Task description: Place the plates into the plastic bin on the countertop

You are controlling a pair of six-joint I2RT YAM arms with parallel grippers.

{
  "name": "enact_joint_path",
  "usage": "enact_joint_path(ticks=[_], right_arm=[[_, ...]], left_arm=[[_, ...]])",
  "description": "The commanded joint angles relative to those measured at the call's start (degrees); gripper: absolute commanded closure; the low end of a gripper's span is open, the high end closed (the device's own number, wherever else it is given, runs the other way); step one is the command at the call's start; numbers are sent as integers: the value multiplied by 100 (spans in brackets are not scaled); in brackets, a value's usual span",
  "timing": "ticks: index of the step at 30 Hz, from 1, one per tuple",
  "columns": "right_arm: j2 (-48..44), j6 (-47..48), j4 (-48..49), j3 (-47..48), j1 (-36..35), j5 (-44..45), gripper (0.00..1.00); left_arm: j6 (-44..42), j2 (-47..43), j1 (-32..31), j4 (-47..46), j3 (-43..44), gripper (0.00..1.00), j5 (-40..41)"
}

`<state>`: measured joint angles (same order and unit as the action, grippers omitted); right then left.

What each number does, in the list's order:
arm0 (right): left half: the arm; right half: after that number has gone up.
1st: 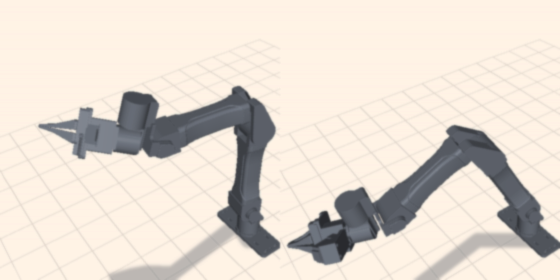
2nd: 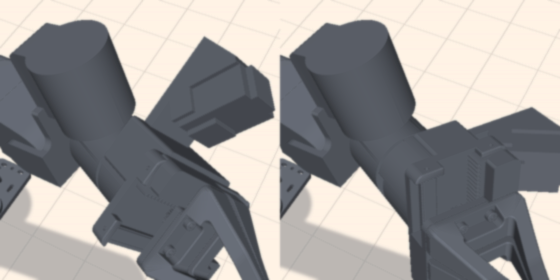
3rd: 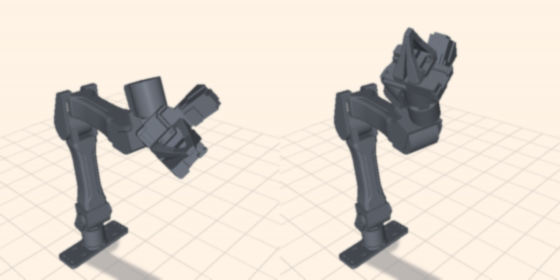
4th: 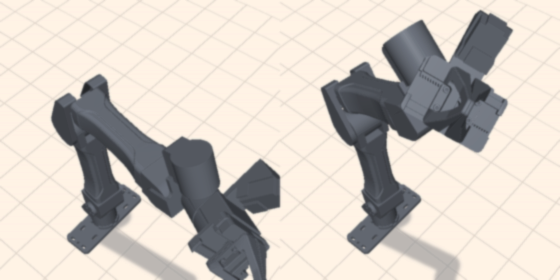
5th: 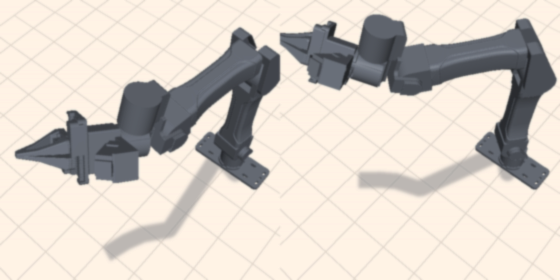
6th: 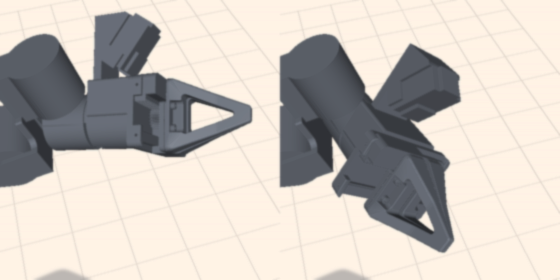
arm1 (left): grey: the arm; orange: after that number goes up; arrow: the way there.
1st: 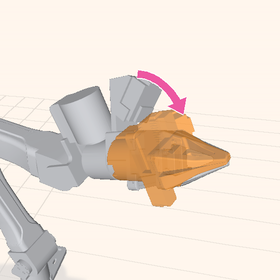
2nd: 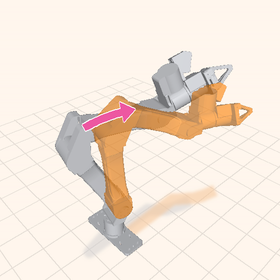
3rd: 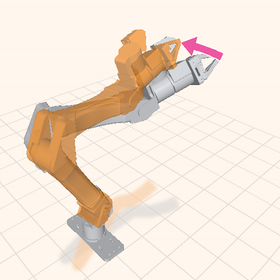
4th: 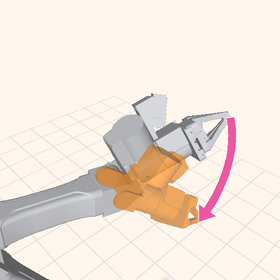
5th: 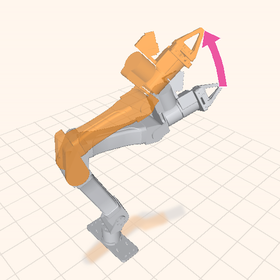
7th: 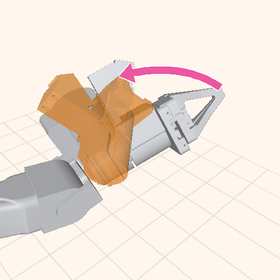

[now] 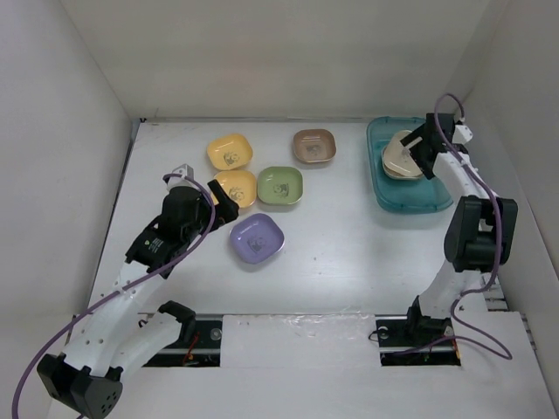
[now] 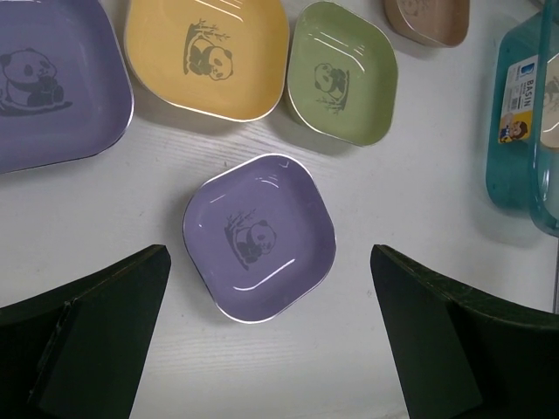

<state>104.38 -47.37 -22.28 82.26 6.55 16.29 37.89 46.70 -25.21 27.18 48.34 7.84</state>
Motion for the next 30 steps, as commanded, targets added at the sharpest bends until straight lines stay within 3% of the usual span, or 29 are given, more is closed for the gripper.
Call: enact_joint_path(ticks=[1,9,10,14,16,26,30], right_arm=[[-899,254,295,-60,-477,155,1],[-1324,630,689,-341,-2349,-433,1],[-1271,694,690,-342,-2760,-486,1],[-368,1186,393,305,-3334,-636,2],[213,1275,260,536,-3388,-715,3],[1401,1423,128,1029,-3722,-855,11],[1621,1424,129,968,-3722,-926,24]], left_arm=[[-89,-47,-19,-187,-8,0,-63],[-89,-99,-19,-239,-61,0,-124],[-89,-152,-19,-239,-61,0,-124],[-141,-205,-19,-292,-113,0,-185],[-141,-257,-19,-292,-114,0,-186],[-141,-381,-19,-292,-114,0,-186],[-141,-381,-19,-292,-114,0,-186]])
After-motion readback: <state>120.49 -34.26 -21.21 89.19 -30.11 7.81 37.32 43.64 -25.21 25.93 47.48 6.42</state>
